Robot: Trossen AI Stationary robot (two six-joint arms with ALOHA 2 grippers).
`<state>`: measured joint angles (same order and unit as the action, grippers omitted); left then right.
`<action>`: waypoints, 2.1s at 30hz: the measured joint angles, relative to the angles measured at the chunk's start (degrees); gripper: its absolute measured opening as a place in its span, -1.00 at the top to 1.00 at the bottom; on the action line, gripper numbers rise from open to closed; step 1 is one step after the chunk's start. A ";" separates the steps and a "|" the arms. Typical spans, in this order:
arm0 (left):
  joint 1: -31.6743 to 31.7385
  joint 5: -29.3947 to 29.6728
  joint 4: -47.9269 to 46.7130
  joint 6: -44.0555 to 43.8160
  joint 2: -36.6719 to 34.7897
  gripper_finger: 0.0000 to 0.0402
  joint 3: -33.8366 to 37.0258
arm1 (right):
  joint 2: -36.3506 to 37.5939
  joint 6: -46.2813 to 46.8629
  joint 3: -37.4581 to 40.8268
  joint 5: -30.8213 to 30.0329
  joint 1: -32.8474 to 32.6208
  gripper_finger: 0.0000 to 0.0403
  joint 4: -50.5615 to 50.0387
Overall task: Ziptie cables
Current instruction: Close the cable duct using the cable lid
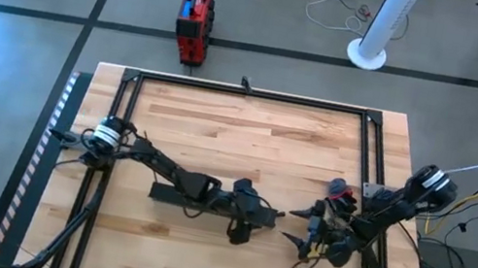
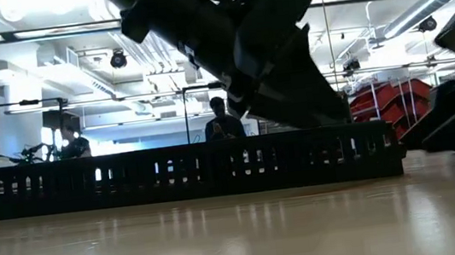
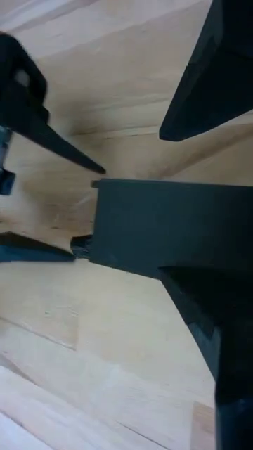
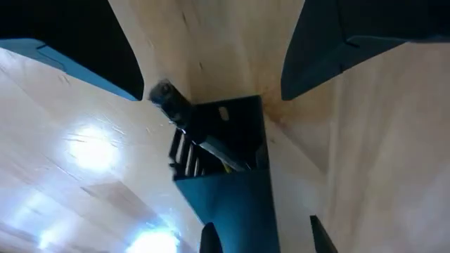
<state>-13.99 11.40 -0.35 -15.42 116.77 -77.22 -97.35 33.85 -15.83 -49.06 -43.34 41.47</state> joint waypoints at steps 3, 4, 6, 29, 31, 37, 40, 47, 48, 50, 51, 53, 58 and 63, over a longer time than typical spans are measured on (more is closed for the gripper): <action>0.01 0.02 -3.55 -0.07 0.02 -0.46 -1.66 | -2.22 -0.73 -0.79 0.03 1.97 -0.61 -0.04; 0.01 0.02 -4.25 -0.11 0.00 -0.46 -1.73 | -2.64 -0.70 -0.93 0.06 2.47 -0.61 0.03; -0.04 0.17 -4.34 -0.07 0.00 -0.46 -1.69 | -3.10 -0.87 -0.54 0.53 3.08 -0.62 1.57; -0.21 0.00 -2.98 -0.74 -0.06 -0.36 -0.73 | -4.04 -18.06 -1.50 18.04 13.70 -0.58 11.81; -0.21 0.00 -2.92 -0.74 -0.06 -0.36 -0.69 | -4.04 -17.94 -1.27 18.03 13.76 -0.54 11.88; -0.19 0.08 -3.01 -0.72 -0.06 -0.36 -0.67 | -7.34 -15.01 -0.82 18.26 13.72 -0.31 12.91; -0.21 0.19 -3.03 -0.72 -0.06 -0.36 -0.65 | -11.53 -13.97 -1.07 17.57 13.61 -0.22 16.89; -0.21 0.08 -2.74 0.04 -0.06 -0.36 -0.65 | -17.79 -15.70 -1.06 17.26 13.71 -0.18 26.95; -0.21 0.02 -2.78 0.47 -0.06 -0.36 -0.65 | -17.78 -15.67 -0.88 17.43 13.71 -0.20 26.90; -0.21 0.00 -3.41 1.78 -0.12 -0.36 -0.65 | -17.74 -15.51 -0.52 17.78 13.73 -0.23 27.07; -0.21 -0.05 -3.86 2.22 -0.21 -0.36 -0.65 | -17.58 -15.48 -0.35 18.14 13.78 -0.24 27.06; -0.11 -0.07 -4.29 2.49 -0.26 -0.36 -0.65 | -17.54 -15.48 -0.33 18.32 13.78 -0.24 27.07; 0.50 -0.64 -4.60 1.95 -0.28 -0.36 -0.65 | -17.54 -15.36 -0.36 18.40 13.78 -0.17 27.07; 0.58 -0.79 -4.77 3.40 -0.28 -0.36 -0.75 | -17.54 -15.20 -0.36 18.46 13.78 -0.16 27.09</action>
<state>-13.41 10.61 -5.12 -12.02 116.49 -77.97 -114.89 18.65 -16.19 -30.60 -29.56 68.55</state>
